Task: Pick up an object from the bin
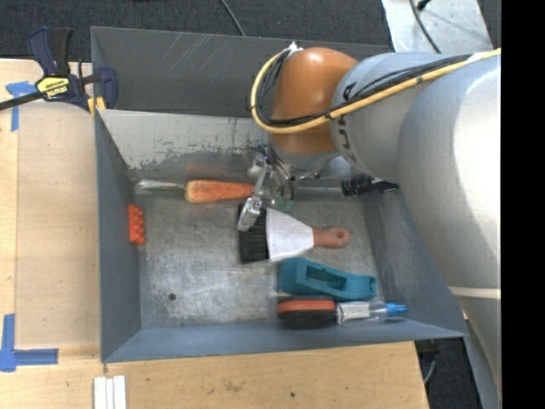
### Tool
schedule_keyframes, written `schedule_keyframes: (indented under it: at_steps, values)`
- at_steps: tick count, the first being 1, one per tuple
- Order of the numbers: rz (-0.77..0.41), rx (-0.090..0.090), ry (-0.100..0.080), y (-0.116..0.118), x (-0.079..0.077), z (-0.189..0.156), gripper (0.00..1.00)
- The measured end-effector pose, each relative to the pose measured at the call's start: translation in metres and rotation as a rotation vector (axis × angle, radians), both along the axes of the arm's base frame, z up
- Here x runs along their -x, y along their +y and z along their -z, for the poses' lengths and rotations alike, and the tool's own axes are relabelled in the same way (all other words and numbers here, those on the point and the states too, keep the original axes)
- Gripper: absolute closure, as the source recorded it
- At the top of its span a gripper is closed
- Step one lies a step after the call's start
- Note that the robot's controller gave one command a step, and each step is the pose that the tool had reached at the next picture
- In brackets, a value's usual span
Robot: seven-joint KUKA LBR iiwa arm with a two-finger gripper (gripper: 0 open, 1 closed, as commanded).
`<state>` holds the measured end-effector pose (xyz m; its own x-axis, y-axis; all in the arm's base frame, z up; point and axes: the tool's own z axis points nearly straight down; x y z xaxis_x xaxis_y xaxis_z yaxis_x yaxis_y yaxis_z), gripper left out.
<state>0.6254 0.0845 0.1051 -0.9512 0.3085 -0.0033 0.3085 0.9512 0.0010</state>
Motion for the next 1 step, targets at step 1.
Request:
schedule_keyframes:
  at_steps: [1]
  values:
    - [-0.069,0.0,0.0,0.0119,-0.0009,0.0007,0.0]
